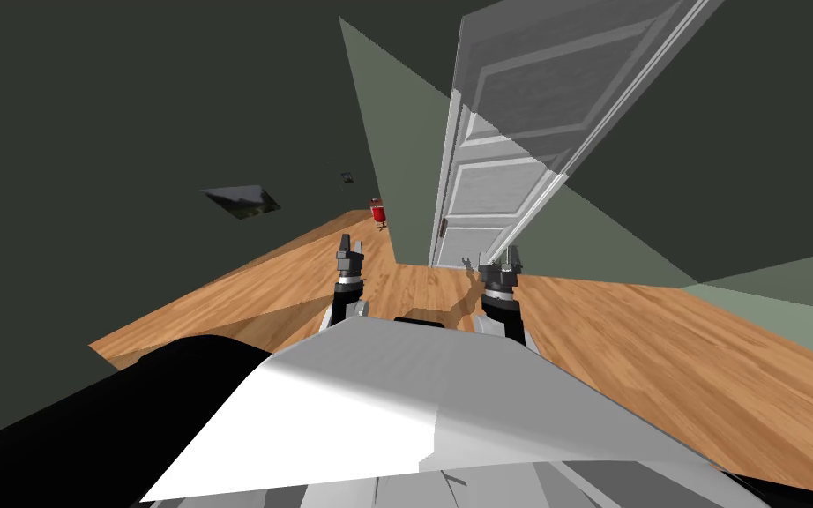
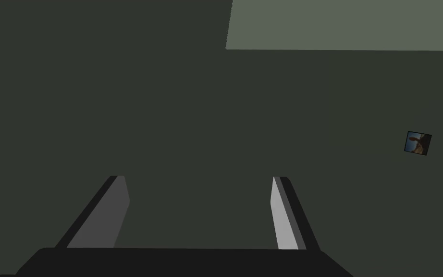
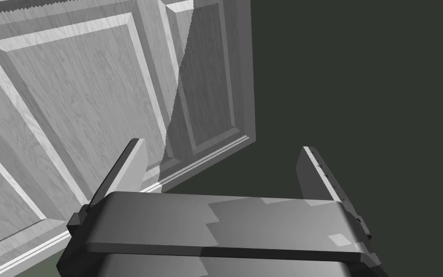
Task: Pull the door open
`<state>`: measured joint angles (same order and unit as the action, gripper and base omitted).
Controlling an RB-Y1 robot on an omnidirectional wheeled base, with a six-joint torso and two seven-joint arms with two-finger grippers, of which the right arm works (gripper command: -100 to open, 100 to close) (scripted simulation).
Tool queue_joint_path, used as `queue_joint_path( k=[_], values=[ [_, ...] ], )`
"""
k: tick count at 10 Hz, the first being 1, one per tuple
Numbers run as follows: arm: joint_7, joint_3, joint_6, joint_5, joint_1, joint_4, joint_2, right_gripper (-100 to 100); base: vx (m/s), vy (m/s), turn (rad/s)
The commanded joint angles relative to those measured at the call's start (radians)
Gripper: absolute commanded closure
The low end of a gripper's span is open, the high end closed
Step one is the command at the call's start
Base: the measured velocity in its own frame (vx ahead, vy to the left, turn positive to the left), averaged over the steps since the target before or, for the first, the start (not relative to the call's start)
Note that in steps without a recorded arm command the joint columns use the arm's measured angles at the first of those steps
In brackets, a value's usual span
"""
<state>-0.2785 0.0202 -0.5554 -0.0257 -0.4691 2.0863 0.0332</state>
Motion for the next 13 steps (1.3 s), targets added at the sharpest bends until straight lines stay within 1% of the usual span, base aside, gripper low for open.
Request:
queue_joint_path(
  k=[1, 4, 8, 13],
  values=[
    [-0.023, -0.006, -0.006, 0.015, 0.012, -0.031, 0.005, -100, 0.092, -0.027, 0.101],
    [-0.064, -0.022, -0.021, 0.045, 0.041, -0.099, 0.016, -100, 0.084, -0.027, 0.104],
    [-0.127, -0.045, -0.045, 0.090, 0.085, -0.203, 0.029, -100, 0.087, -0.038, 0.123],
    [-0.214, -0.077, -0.076, 0.153, 0.146, -0.346, 0.043, -100, 0.087, -0.042, 0.128]
  ],
)
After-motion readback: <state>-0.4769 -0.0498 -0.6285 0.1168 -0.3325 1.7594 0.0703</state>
